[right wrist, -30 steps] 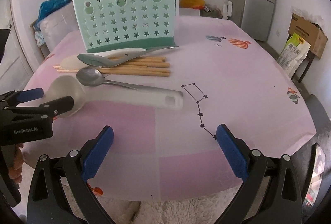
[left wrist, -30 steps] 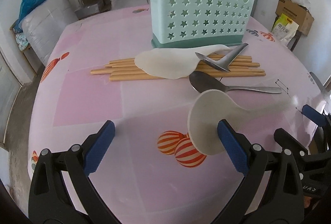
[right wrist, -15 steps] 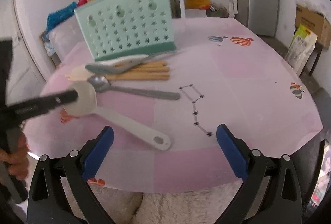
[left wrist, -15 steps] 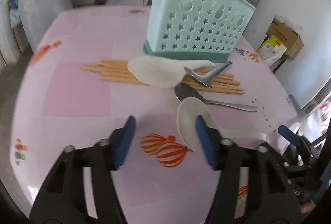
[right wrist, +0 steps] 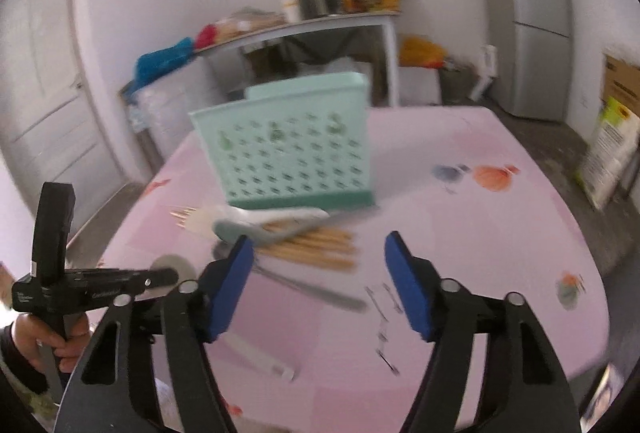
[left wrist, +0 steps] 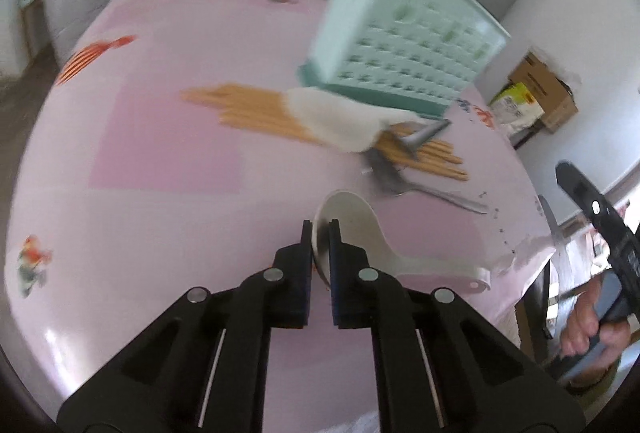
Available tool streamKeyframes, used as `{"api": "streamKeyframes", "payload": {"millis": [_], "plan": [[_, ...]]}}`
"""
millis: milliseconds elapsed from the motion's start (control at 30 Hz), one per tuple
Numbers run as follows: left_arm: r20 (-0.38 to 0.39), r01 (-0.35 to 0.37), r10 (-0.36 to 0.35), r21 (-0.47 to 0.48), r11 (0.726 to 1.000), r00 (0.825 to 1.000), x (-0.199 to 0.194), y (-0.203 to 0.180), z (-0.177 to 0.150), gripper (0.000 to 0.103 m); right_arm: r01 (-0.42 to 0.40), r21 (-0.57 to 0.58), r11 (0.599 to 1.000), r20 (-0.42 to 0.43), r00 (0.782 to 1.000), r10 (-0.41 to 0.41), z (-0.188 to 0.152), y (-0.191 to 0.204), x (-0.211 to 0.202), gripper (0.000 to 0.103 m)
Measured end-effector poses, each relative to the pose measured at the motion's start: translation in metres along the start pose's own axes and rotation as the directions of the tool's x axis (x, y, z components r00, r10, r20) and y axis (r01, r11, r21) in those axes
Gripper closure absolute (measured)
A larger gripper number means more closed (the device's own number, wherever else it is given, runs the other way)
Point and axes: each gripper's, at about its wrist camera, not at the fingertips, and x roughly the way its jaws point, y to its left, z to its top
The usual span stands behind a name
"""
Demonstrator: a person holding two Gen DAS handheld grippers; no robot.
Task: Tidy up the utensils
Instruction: 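Grasp the metal spoon with the right tool while the left tool lifts the paddle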
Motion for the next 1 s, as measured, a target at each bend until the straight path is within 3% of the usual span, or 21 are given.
{"api": "streamKeyframes", "payload": {"millis": [200, 400, 567, 667, 833, 1000], "plan": [[0.006, -0.053, 0.055, -0.12, 0.991, 0.998, -0.028, 0.047, -0.007, 0.097, -0.084, -0.22, 0.972, -0.104, 0.993, 0.062, 0.006, 0.051, 0.054, 0.055], [0.018, -0.068, 0.071, -0.142, 0.988, 0.997, -0.035, 0.06, -0.008, 0.097, -0.067, -0.411, 0.909, -0.177, 0.984, -0.007, -0.009, 0.085, 0.093, 0.068], [0.02, -0.074, 0.077, -0.131, 0.989, 0.997, -0.027, 0.055, -0.007, 0.097, -0.045, -0.495, 0.868, -0.189, 0.98, -0.057, -0.017, 0.098, 0.106, 0.074], [0.024, -0.07, 0.074, -0.137, 0.988, 0.997, -0.026, 0.056, -0.008, 0.097, -0.02, -0.528, 0.849, -0.185, 0.978, -0.092, -0.018, 0.1, 0.117, 0.085], [0.047, -0.076, 0.083, -0.138, 0.988, 0.995, -0.029, 0.053, -0.008, 0.098, 0.02, -0.5, 0.866, -0.14, 0.985, -0.103, -0.009, 0.096, 0.109, 0.092], [0.108, -0.062, 0.076, -0.128, 0.99, 0.991, -0.044, 0.046, -0.005, 0.099, 0.034, -0.375, 0.927, -0.083, 0.994, -0.07, 0.011, 0.073, 0.078, 0.095]]}}
